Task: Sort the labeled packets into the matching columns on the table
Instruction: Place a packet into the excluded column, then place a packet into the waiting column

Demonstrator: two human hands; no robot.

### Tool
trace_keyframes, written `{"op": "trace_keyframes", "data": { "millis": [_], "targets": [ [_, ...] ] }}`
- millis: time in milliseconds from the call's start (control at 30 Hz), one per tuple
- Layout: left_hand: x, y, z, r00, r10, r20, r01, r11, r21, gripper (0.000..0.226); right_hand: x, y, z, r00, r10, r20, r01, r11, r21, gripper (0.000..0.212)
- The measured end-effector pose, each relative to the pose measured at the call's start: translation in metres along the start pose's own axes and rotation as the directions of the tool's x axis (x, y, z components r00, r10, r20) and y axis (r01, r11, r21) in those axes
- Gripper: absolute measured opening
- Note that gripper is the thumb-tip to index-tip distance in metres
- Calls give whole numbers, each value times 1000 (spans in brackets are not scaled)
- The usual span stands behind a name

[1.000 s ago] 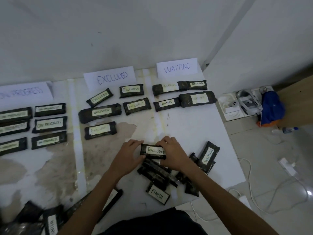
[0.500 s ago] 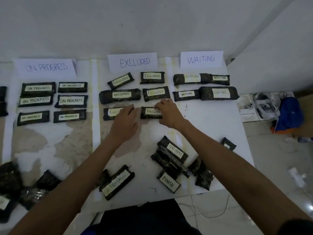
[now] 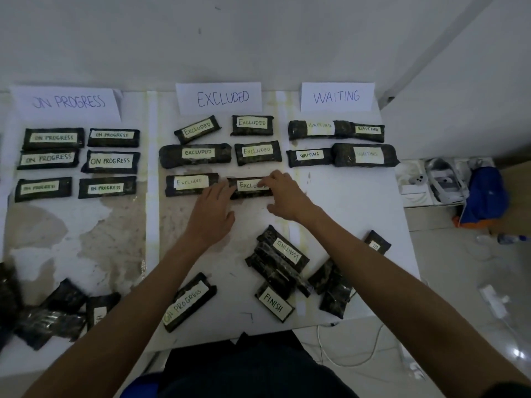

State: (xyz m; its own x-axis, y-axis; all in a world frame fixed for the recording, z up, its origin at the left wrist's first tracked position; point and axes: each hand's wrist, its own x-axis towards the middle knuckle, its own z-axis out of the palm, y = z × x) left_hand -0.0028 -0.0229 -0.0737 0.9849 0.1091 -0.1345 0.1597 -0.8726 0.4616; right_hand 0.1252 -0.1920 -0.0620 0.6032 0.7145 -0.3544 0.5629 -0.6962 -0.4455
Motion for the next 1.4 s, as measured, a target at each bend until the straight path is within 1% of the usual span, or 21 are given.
{"op": "trace_keyframes", "data": {
  "millis": [67, 100, 167, 233, 267, 333, 400, 467, 500, 533, 600, 667, 733, 800, 867, 933, 1000, 1100, 1167, 1300, 1400],
  "targets": [
    [-14, 4, 5, 1000, -20, 2, 20, 999, -37, 58, -21, -2, 5, 992, 13, 126, -18, 999, 41, 60],
    [-21, 7, 8, 999, -38, 5, 39, 997, -60, 58, -32, -3, 8, 981, 8, 193, -13, 1000, 27, 62],
    [-35, 11, 14, 997, -70, 21, 72, 993, -97, 56, -52, -4, 17, 953, -28, 302, 64, 992, -108, 70],
    [-48, 14, 21, 995, -89, 44, 94, 989, -118, 55, -65, -4, 26, 935, -78, 345, 199, 922, -333, 74],
    [-52, 14, 24, 994, -95, 57, 102, 987, -127, 55, -68, -4, 29, 935, -98, 342, 242, 879, -410, 74],
    [-58, 14, 28, 991, -106, 77, 117, 982, -150, 55, -68, -6, 33, 940, -105, 324, 251, 858, -449, 73],
    [-60, 16, 29, 992, -100, 81, 113, 978, -175, 54, -63, -8, 30, 942, -72, 327, 202, 901, -385, 70],
    [-59, 20, 26, 994, -85, 65, 97, 973, -210, 51, -57, -10, 18, 938, 16, 346, 48, 983, -178, 61],
    [-57, 22, 25, 995, -80, 55, 91, 969, -231, 49, -55, -10, 12, 934, 55, 353, -36, 998, -59, 54],
    [-56, 25, 22, 996, -76, 49, 86, 963, -255, 48, -54, -8, 4, 937, 80, 340, -99, 994, 38, 49],
    [-51, 32, 18, 996, -69, 58, 84, 946, -312, 46, -56, -1, -12, 958, 111, 266, -168, 965, 200, 45],
    [-46, 43, 13, 995, -56, 85, 84, 929, -362, 47, -62, 9, -27, 974, 171, 146, -214, 909, 358, 44],
    [-41, 57, 13, 994, -22, 112, 61, 931, -360, 50, -69, 17, -37, 964, 262, 36, -240, 811, 534, 40],
    [-33, 74, 16, 991, 3, 131, 42, 941, -336, 57, -74, 23, -42, 934, 358, 3, -256, 660, 706, 36],
    [-22, 89, 20, 991, 21, 134, 22, 951, -309, 64, -79, 25, -43, 908, 419, 5, -254, 541, 802, 34],
    [-11, 101, 24, 991, 38, 130, -1, 961, -276, 65, -85, 27, -41, 887, 462, 4, -242, 457, 856, 35],
    [-1, 111, 28, 991, 47, 125, -15, 969, -248, 60, -91, 32, -39, 866, 501, -1, -226, 392, 892, 36],
    [16, 121, 32, 990, 87, 113, -62, 975, -212, 53, -100, 44, -41, 832, 553, -32, -206, 362, 909, 35],
    [28, 129, 36, 985, 121, 120, -96, 976, -197, 52, -109, 57, -42, 797, 600, -60, -225, 388, 894, 34],
    [54, 147, 50, 974, 174, 143, -148, 974, -173, 50, -140, 92, -44, 697, 688, -200, -306, 538, 785, 31],
    [73, 166, 62, 969, 187, 158, -164, 975, -152, 47, -171, 119, -35, 654, 724, -221, -399, 578, 712, 31]
  ]
}}
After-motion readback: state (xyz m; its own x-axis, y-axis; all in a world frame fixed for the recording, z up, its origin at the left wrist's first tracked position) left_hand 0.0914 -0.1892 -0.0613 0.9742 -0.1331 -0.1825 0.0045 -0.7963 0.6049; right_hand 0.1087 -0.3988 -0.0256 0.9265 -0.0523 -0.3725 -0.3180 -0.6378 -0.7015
